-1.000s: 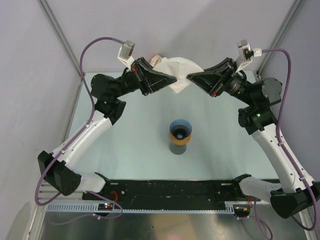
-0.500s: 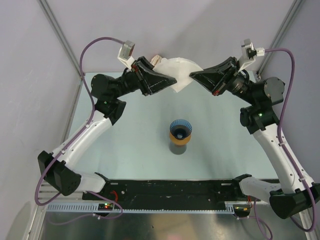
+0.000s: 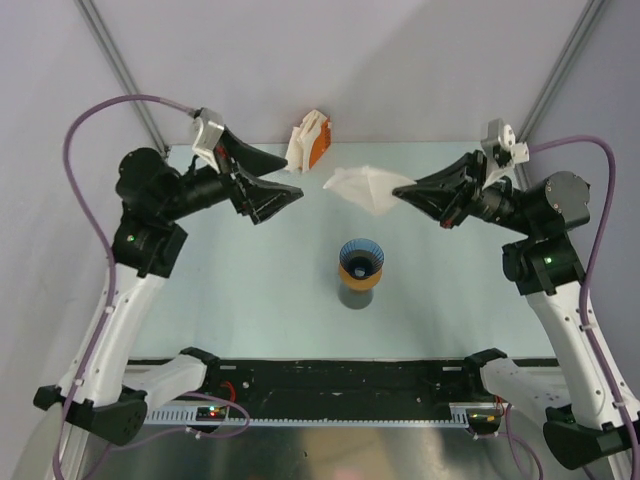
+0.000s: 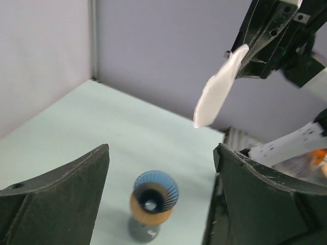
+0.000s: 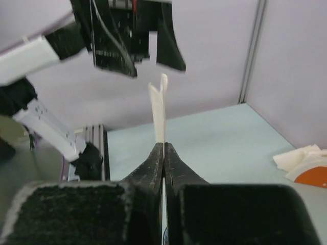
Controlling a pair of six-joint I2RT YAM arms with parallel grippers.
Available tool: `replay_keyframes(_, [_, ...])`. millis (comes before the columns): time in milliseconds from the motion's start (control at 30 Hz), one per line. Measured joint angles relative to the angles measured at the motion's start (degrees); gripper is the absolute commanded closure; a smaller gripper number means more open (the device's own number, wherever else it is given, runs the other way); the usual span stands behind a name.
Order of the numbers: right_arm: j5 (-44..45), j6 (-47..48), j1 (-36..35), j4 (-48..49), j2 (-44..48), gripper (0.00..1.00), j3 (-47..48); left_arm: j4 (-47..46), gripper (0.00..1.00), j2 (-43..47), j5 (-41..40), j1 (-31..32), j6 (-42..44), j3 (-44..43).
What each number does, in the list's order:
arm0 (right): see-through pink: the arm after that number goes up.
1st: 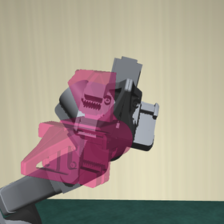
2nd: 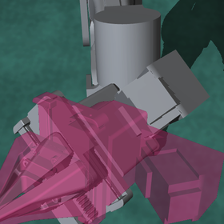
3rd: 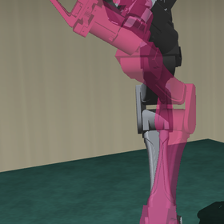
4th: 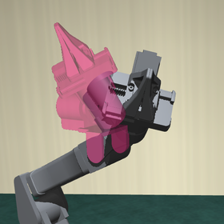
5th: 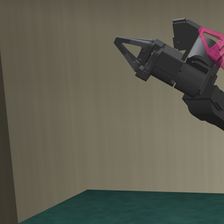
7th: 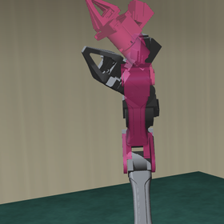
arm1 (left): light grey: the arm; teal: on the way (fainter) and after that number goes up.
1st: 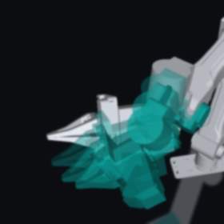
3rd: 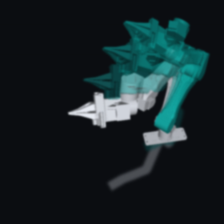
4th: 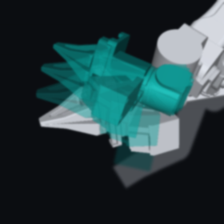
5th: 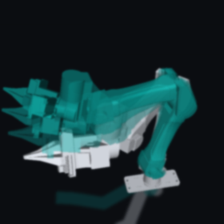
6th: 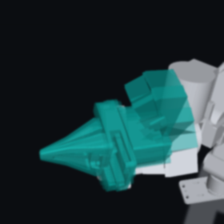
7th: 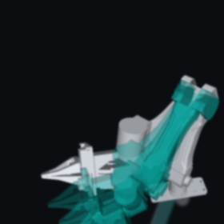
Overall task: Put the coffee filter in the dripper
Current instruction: Adjust the coffee filter.
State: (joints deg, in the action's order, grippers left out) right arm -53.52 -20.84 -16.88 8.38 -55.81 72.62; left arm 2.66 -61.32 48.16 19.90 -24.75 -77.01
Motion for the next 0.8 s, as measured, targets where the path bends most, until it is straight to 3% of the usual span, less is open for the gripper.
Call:
replay_keyframes(200, [-3.96, 14.43, -2.62, -13.29, 2.89, 1.00, -0.11, 20.35, 0.22, 0.42, 0.04, 0.20, 19.17, -11.10])
replay_keyframes(400, [-4.33, 25.68, -6.14, -24.68, 2.86, 1.00, -0.09, 34.29, 0.29, -2.58, -3.32, 8.52, 32.98, -17.33])
replay_keyframes(600, [-4.22, 30.21, -7.28, -29.62, 2.86, 1.00, -0.09, 42.38, 0.39, -3.96, -7.45, 15.26, 40.89, -18.05])
replay_keyframes(800, [-4.22, 32.11, -8.52, -31.28, 2.86, 1.00, -0.07, 45.07, 0.42, -4.04, -10.14, 19.61, 45.03, -18.05])
